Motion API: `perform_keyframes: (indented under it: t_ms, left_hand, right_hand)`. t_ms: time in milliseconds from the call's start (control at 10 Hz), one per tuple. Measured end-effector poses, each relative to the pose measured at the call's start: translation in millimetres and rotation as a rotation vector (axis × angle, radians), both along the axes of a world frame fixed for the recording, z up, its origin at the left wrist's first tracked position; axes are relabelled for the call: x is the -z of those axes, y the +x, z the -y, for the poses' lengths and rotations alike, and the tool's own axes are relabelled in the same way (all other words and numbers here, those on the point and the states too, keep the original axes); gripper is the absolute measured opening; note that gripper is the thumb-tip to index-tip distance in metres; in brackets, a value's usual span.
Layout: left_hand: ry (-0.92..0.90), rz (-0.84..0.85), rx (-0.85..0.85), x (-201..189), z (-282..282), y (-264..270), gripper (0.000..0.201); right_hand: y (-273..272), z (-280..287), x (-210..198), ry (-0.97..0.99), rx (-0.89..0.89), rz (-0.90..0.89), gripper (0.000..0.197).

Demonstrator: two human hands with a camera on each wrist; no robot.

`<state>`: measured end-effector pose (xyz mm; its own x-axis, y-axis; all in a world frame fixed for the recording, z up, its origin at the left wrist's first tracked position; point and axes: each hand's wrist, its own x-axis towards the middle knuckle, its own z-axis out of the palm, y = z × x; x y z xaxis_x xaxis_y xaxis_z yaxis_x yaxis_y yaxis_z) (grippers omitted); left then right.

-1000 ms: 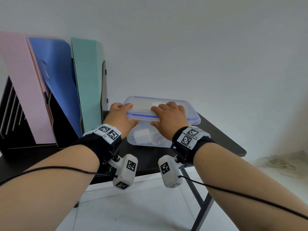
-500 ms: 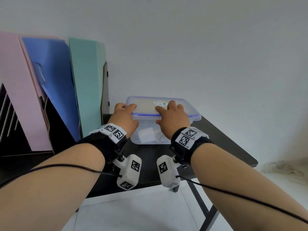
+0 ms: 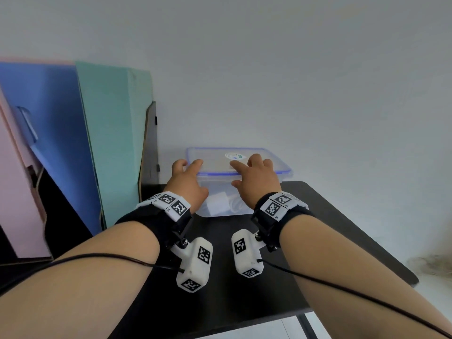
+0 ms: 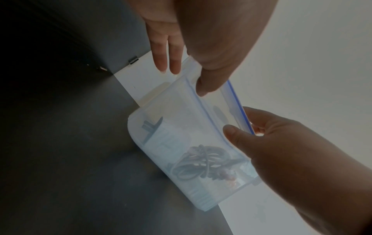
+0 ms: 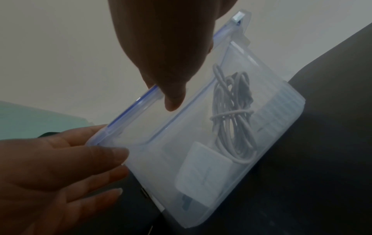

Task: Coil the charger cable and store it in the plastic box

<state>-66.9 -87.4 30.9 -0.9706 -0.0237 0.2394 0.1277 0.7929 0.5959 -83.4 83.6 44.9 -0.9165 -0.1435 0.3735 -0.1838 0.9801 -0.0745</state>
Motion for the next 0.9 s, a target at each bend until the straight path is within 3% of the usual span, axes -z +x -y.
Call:
perform_keyframes:
  t_ms: [500,700,900]
  left_hand:
    - [0.017,-0.005,-0.031,4,0,-23,0.077]
    - [0.046,0.014,-0.093,-1,-1,-17,0.087]
    - [0.093,-0.021,-0.114,-10,2,-4,0.085]
  right_hand:
    - [-26,4,6,-0.017,-0.005,-0.039,0.047]
    - [-20,4,3,-0.033,-0.006,-0.014,0.058]
    - [-9,2,-3,-0.277,-0.070,-0.057,0.056]
